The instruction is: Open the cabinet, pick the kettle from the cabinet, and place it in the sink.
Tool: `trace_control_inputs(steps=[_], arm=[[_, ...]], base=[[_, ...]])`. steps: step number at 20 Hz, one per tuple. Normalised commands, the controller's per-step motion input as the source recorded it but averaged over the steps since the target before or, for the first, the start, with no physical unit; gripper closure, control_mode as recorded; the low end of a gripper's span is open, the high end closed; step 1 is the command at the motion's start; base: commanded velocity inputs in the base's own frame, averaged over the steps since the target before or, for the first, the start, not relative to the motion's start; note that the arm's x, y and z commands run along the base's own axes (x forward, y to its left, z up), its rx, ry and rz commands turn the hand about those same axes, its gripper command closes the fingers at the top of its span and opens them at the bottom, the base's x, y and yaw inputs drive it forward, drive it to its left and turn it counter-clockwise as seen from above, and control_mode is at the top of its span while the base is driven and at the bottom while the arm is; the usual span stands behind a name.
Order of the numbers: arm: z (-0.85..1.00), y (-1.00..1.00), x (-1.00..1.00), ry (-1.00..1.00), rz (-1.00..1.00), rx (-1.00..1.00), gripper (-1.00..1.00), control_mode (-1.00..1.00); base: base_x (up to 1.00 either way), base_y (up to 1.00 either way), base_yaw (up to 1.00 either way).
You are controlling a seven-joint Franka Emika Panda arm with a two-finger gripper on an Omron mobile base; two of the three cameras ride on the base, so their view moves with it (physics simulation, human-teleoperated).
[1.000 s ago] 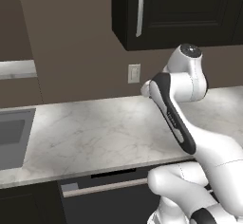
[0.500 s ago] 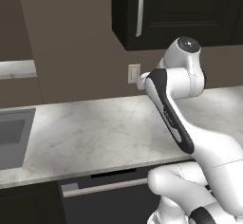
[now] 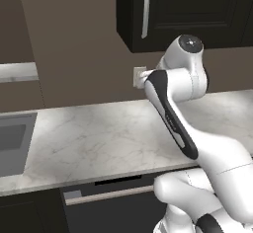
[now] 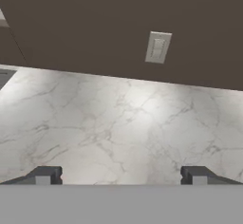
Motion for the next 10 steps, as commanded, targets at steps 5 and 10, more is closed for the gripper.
trace_control_inputs(steps=[5, 10], arm=[[0.29, 0.16, 0.06, -0.02, 0.0, 0.0, -1.0, -1.0], [0.25, 0.02, 0.01, -0.22, 0.0, 0.05, -1.0, -1.0]], base=[[0.0, 0.0, 0.0], [0.0, 0.0, 0.0]])
